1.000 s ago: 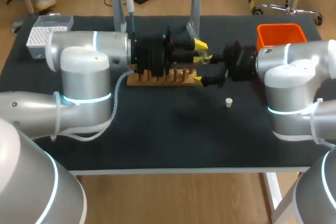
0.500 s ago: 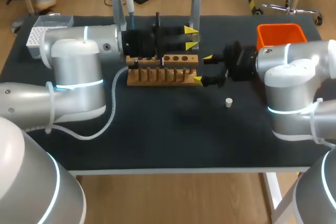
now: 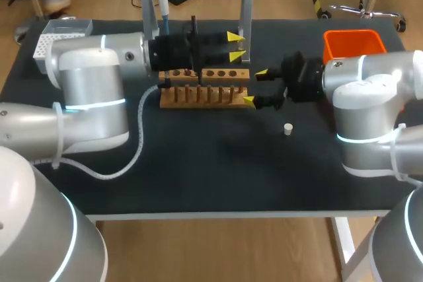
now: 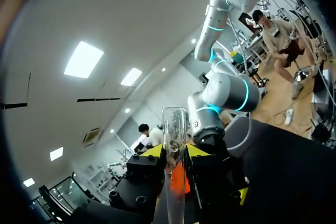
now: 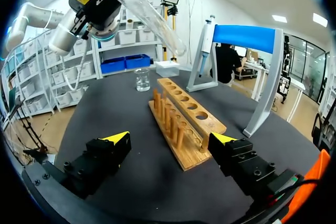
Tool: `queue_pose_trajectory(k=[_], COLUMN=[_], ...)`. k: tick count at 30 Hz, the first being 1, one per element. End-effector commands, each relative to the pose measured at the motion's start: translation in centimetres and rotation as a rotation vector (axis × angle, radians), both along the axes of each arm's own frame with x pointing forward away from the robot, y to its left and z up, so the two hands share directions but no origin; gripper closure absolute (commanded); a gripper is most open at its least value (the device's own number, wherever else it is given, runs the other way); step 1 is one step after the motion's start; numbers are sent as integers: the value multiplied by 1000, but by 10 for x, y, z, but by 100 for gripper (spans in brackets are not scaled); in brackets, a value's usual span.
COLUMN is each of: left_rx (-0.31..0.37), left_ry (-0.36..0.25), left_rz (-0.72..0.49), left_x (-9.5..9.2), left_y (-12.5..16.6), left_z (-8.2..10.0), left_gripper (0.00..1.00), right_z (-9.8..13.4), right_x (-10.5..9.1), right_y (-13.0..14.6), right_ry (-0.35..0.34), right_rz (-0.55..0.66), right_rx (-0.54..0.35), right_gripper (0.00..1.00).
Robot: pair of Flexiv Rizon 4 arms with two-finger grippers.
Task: Invert the test tube, pick up the pipette, mount the tip to pipette, aspirate from beaker and dispense into the tube, eject the tip, return the pipette, and cap with the stopper.
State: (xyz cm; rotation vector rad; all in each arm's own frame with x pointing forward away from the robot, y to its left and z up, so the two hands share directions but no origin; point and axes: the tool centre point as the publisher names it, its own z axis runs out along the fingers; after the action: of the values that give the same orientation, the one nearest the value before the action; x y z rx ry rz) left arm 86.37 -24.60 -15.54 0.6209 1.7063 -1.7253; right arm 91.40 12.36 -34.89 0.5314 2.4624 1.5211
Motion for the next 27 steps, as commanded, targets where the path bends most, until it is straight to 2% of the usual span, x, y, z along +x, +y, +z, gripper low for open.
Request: queue_pose_trajectory(k=[1, 12, 15, 20, 22, 27], left_rx=[2, 2, -22, -112, -112, -138], left_ry=[1, 1, 71, 250, 334, 461], left_rz=[-5, -5, 14, 31, 38, 54], left_x=[1, 1, 8, 16, 21, 30], left_y=[1, 1, 7, 20, 23, 27], left_z=[1, 1, 3, 6, 7, 8], left_gripper=[100, 100, 100, 100, 100, 100], right_z=[0, 0, 0, 0, 0, 0], right_x=[0, 0, 0, 0, 0, 0], right_y=[0, 0, 0, 0, 0, 0], right_ry=[1, 1, 1, 1, 1, 1], right_rz=[1, 1, 1, 1, 1, 1], right_rx=[-2, -2, -2, -2, -2, -2], right_gripper=[0, 0, 0, 0, 0, 0])
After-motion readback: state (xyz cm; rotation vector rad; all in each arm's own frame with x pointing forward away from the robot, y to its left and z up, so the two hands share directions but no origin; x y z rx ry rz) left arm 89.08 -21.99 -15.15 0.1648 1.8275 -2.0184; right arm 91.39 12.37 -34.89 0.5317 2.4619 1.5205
